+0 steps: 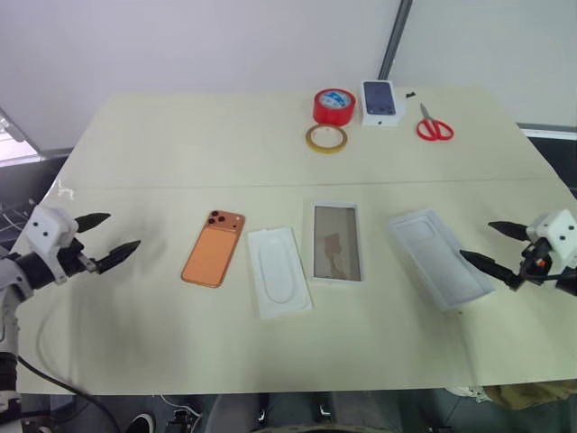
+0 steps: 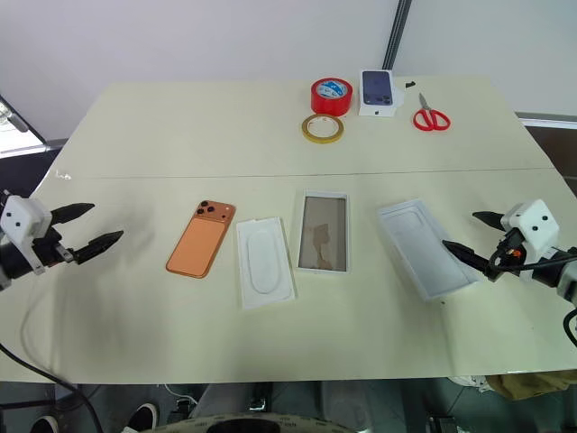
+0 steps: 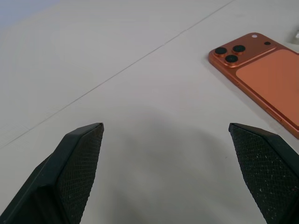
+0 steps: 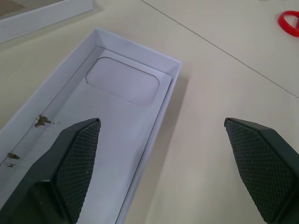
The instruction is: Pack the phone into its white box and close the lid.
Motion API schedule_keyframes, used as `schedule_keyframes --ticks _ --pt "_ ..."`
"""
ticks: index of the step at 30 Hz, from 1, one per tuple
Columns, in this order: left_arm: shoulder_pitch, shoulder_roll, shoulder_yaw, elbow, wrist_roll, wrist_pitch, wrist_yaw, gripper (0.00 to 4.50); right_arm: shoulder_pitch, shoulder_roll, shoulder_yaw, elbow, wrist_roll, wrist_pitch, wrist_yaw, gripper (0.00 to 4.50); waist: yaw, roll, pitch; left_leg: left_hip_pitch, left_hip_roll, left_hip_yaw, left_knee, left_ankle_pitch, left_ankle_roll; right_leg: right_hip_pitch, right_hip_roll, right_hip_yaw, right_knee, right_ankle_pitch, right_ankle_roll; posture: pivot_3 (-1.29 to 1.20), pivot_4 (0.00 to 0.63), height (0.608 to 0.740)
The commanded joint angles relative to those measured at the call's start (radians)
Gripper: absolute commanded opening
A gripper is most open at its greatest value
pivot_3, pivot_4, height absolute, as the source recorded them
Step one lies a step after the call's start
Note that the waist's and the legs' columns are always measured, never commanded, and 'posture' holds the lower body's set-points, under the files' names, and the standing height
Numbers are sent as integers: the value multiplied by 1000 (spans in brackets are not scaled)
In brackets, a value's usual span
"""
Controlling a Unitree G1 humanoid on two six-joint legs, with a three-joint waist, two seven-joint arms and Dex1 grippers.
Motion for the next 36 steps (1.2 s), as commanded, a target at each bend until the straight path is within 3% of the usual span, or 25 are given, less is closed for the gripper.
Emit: schedule_keyframes --ticks 1,6,12,14,16,19,26,28,36 --pt "-16 -1 -5 -67 -25 70 22 4500 -8 1 -12 -33 7 -17 1 4436 0 0 0 0 0 0 0 0 0 0 0 0 0 0 0 0 150 740" --pt "3 -32 -28 -277 -149 317 37 4500 -26 10 4 -107 25 -14 7 4436 0 0 0 0 0 0 0 0 0 0 0 0 0 0 0 0 150 740" --pt "-10 -97 -148 -527 -230 609 151 4500 -62 42 99 -295 31 1 6 4436 0 0 0 0 0 0 0 0 0 0 0 0 1 0 0 0 150 740" --pt "-21 -106 -178 -582 -320 765 165 4500 -84 53 133 -337 42 18 14 4436 1 0 0 0 0 0 0 0 0 0 0 0 1 0 0 0 150 740" --pt "-38 -118 -190 -610 -425 925 180 4500 -99 62 175 -389 52 34 29 4436 1 -1 1 0 0 0 1 0 0 0 0 0 1 0 0 0 150 740" --pt "-32 -92 -252 -668 -425 1013 196 4500 -112 62 237 -462 69 46 73 4436 1 -1 1 0 0 0 1 0 0 0 1 0 1 0 0 0 150 740" --pt "-90 -109 -250 -663 -598 1326 261 4500 -147 80 293 -419 34 19 84 4436 4 -1 1 0 0 0 2 0 0 1 1 0 1 0 0 0 150 740" --pt "-79 -112 -270 -690 -578 1311 276 4500 -154 87 302 -415 28 12 86 4436 2 -1 1 0 0 0 2 0 0 1 1 0 0 0 0 0 150 740" --pt "-120 -271 -294 -598 -595 1377 385 4500 -185 121 359 -401 -5 -14 95 4436 2 -1 1 0 0 -1 3 0 0 1 1 0 1 0 0 0 150 740"
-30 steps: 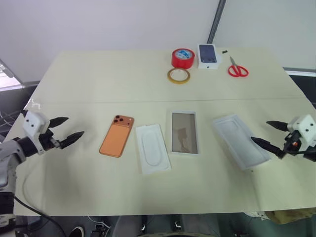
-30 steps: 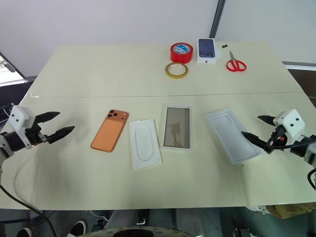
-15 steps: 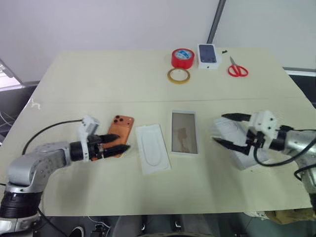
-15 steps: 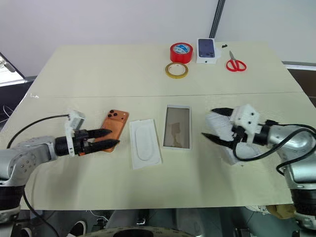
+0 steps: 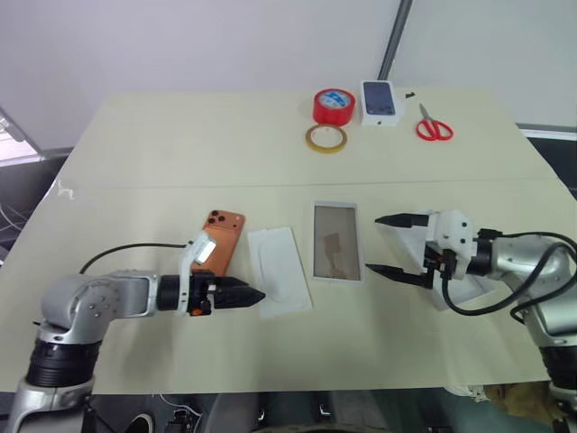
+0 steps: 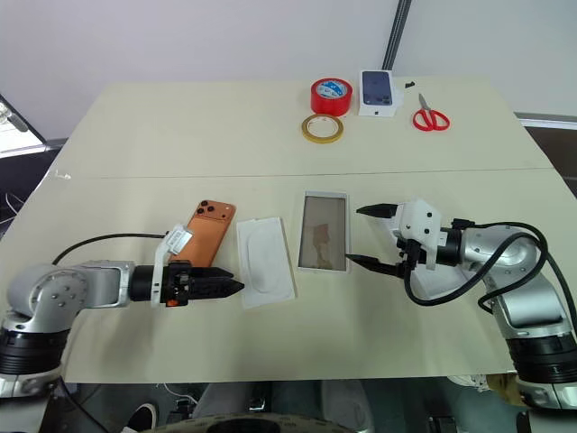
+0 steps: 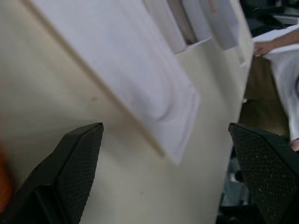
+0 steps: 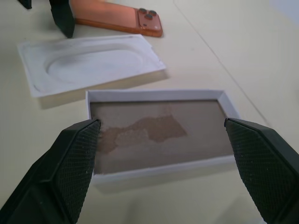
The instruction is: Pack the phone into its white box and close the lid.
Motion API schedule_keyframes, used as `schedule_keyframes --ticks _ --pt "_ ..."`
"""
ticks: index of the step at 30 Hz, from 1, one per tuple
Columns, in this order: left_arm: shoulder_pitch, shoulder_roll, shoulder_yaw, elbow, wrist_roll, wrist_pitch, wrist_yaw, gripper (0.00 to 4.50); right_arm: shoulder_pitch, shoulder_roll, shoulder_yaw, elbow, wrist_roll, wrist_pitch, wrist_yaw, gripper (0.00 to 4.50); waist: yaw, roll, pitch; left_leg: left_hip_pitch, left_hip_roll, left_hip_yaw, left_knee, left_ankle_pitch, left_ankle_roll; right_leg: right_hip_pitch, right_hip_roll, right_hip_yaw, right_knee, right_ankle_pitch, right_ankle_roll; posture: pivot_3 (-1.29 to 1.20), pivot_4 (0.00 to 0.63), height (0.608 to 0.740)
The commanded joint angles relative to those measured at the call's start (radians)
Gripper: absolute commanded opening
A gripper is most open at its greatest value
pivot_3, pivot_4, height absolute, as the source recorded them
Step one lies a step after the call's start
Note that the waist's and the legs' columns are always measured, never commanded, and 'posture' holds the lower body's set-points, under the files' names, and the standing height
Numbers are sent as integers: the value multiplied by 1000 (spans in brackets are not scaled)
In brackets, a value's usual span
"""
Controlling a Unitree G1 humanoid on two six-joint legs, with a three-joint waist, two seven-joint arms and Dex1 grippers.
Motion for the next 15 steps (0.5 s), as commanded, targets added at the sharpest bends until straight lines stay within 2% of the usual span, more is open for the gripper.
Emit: schedule_keyframes --ticks 1,5,8,13,14,15 --pt "-3 -33 -28 24 19 -6 29 4500 -18 14 13 0 -9 -23 2 4436 1 0 0 0 0 0 0 0 0 0 0 0 0 0 0 0 150 740" --pt "-5 -71 -53 64 45 9 67 4500 -20 22 17 7 -23 -34 -6 4436 8 1 -1 0 0 0 0 0 0 1 0 0 0 0 0 0 150 740" --pt "2 -84 -62 89 65 3 79 3200 -13 24 19 5 -29 -40 -11 4500 15 1 -1 1 -1 0 0 0 0 2 0 0 -1 0 0 0 150 740" --pt "0 -111 -60 104 83 3 105 582 -5 30 25 -5 -29 -41 -14 4500 20 2 -2 1 -1 0 0 0 0 1 0 0 -1 0 0 0 150 740" --pt "-2 -119 -54 107 84 0 111 163 -3 32 29 -4 -33 -46 -14 4500 22 5 -3 1 -1 0 0 0 0 2 0 0 -1 0 0 0 150 740" --pt "-7 -131 -44 111 84 1 121 33 -2 33 31 -3 -34 -48 -14 4500 24 7 -4 2 -1 0 0 0 0 2 0 0 -1 0 0 0 150 740"
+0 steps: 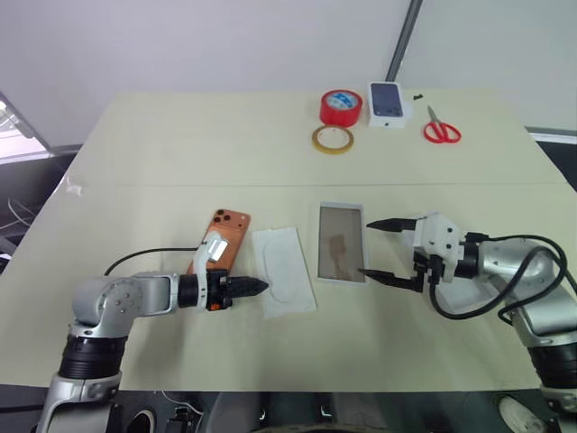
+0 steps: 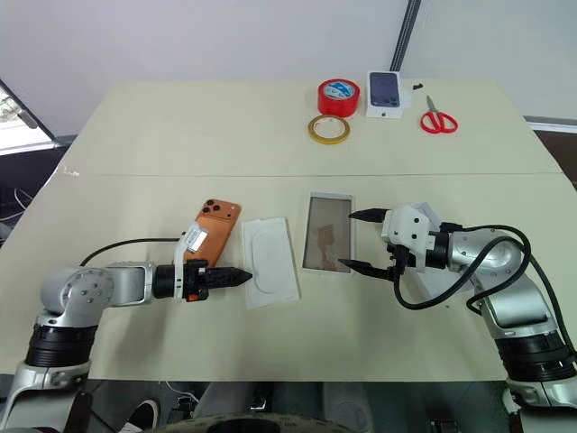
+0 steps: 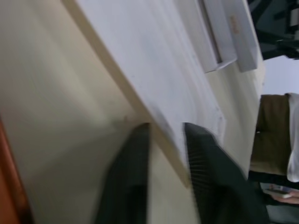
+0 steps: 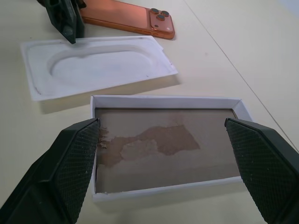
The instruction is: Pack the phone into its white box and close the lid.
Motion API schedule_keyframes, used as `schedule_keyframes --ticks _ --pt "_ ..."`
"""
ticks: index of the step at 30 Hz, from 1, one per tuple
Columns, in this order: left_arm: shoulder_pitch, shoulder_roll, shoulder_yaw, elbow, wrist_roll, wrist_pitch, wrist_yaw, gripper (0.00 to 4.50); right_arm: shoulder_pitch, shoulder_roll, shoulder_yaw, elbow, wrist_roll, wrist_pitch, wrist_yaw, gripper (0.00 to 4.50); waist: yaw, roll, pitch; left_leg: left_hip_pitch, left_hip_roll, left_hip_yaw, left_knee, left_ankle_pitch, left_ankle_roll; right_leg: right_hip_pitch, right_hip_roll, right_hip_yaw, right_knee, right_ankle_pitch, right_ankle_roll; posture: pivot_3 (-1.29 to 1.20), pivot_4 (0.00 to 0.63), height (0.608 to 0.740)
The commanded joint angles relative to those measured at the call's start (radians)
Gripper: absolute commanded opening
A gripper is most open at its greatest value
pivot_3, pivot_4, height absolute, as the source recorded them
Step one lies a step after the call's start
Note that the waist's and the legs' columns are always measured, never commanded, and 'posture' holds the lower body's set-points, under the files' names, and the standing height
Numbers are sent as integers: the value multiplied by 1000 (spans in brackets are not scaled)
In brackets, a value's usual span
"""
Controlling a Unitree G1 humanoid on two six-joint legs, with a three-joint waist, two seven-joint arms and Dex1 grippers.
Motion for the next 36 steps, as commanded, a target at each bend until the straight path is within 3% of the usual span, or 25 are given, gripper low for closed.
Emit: schedule_keyframes --ticks 1,10,20,25,30,33,36 --pt "15 -25 -10 41 19 17 35 33 2 9 -3 -19 1 -22 -2 4500 1 2 -1 1 0 0 0 0 0 1 0 0 0 0 0 0 150 740" --pt "-28 -58 99 76 -22 61 69 33 15 13 3 -16 2 -21 -1 4500 0 4 -2 2 0 0 0 0 0 2 0 0 0 0 0 0 150 740" --pt "-187 -88 357 203 -166 274 136 33 43 35 69 -76 -6 62 -19 4500 -2 -2 1 -2 0 -1 0 1 -1 -3 1 0 1 0 0 0 150 740" --pt "-200 -45 334 176 -123 212 125 33 7 54 131 -96 -51 128 -66 4500 -4 -3 2 -2 0 -1 0 2 -3 -3 1 0 1 0 0 0 150 740" --pt "-180 -42 268 115 -51 25 99 33 -18 48 222 -36 -138 129 -50 4500 -2 -3 2 -2 0 -1 0 4 -7 -3 1 0 1 0 0 0 150 740" --pt "-173 -41 242 100 -50 13 99 0 -42 58 244 -16 -152 127 -46 3623 -2 -4 2 -2 0 -1 0 4 -7 -3 1 0 1 0 0 0 150 740" --pt "-169 -46 238 94 -63 16 107 0 -58 67 257 -5 -163 118 -46 2091 -2 -4 2 -2 0 -1 0 3 -6 -3 1 0 1 0 0 0 150 740"
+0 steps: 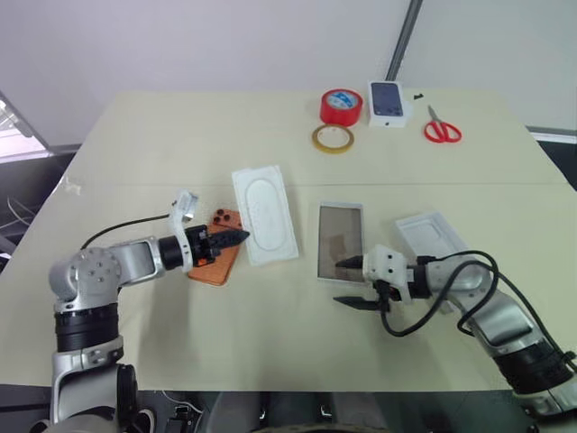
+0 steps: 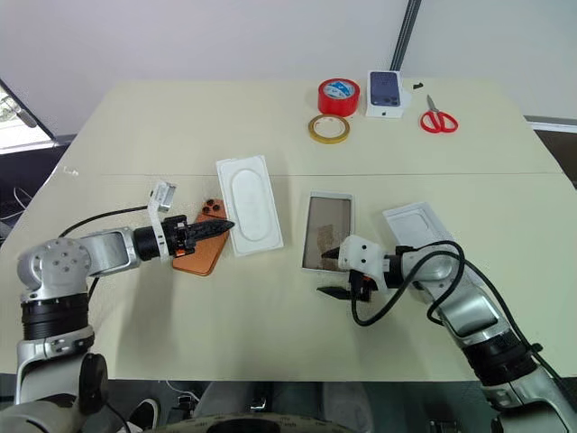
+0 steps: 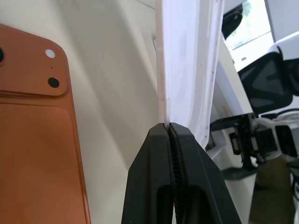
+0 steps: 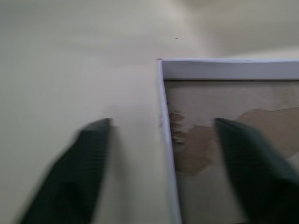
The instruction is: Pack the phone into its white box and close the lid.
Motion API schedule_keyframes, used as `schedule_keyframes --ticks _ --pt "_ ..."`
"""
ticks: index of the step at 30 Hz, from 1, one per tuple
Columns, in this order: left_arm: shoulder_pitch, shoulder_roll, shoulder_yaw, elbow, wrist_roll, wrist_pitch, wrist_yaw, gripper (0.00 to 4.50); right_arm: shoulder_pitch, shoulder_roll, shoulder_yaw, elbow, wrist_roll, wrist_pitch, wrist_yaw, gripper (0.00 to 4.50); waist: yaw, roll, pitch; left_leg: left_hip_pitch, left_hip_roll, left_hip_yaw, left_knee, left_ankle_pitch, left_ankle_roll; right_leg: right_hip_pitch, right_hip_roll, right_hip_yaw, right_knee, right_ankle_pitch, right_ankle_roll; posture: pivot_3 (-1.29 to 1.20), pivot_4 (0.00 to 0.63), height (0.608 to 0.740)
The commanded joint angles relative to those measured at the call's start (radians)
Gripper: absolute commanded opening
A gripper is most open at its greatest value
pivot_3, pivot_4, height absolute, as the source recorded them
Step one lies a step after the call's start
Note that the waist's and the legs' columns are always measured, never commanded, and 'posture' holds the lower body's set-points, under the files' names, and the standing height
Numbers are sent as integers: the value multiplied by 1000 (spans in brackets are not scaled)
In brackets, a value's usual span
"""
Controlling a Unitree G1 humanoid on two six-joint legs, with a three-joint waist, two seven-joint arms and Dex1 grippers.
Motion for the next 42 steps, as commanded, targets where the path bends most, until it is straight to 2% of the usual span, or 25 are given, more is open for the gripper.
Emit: schedule_keyframes --ticks 1,4,12,17,22,23,24,26,30,34,37,42 --pt "-2 -8 10 -33 -26 -1 -1 0 -24 19 9 1 -11 -20 3 1504 0 0 0 0 0 0 0 0 0 0 0 0 0 0 0 0 150 740" --pt "-6 -20 17 -30 -42 10 3 0 -28 20 23 8 -27 -51 18 34 0 0 0 0 0 0 0 -2 3 0 0 0 0 0 0 0 150 740" --pt "-60 -51 74 7 -164 156 19 0 -77 88 88 57 -56 -167 57 34 -7 -1 1 0 0 0 0 -1 3 0 0 0 1 0 0 0 150 740" --pt "-58 -40 47 -14 -143 170 39 0 -108 112 97 91 -65 -214 72 34 -11 -1 1 0 0 0 0 1 -2 0 1 0 1 0 0 0 150 740" --pt "-57 -70 37 -23 -124 159 82 0 -88 97 99 70 -28 -196 122 34 -9 -2 1 0 0 0 0 1 -2 0 1 0 1 0 0 0 150 740" --pt "-57 -77 33 -26 -120 150 90 0 -86 96 93 61 1 -170 143 615 -8 -2 1 0 0 0 0 1 -2 0 1 0 1 0 0 0 150 740" --pt "-55 -82 27 -31 -116 142 92 0 -84 95 85 54 8 -161 144 873 -8 -2 1 0 0 0 0 1 -2 0 1 0 1 0 0 0 150 740" --pt "-58 -94 23 -29 -114 139 100 0 -80 97 63 42 6 -149 115 1794 -7 -2 1 0 0 0 0 1 -2 0 1 0 1 0 0 0 150 740" --pt "-78 -117 20 -8 -107 132 118 0 -48 72 -17 -33 54 -85 77 3884 -4 -2 1 0 0 0 0 1 -2 0 0 0 1 0 0 0 150 740" --pt "-92 -153 16 -7 -105 138 143 0 27 -14 -154 -76 122 -34 82 3884 4 -2 1 0 0 0 0 1 -2 0 0 0 0 0 0 0 150 740" --pt "-80 -183 -1 -22 -117 162 152 0 67 -76 -245 -28 132 -54 83 3884 3 -3 1 -1 0 0 0 1 -1 1 0 0 -1 0 0 0 150 740" --pt "-50 -188 -55 -3 -88 152 138 0 46 -81 -294 42 129 -82 59 3884 -8 -3 2 1 0 0 -1 0 0 1 1 0 0 0 0 0 150 740"
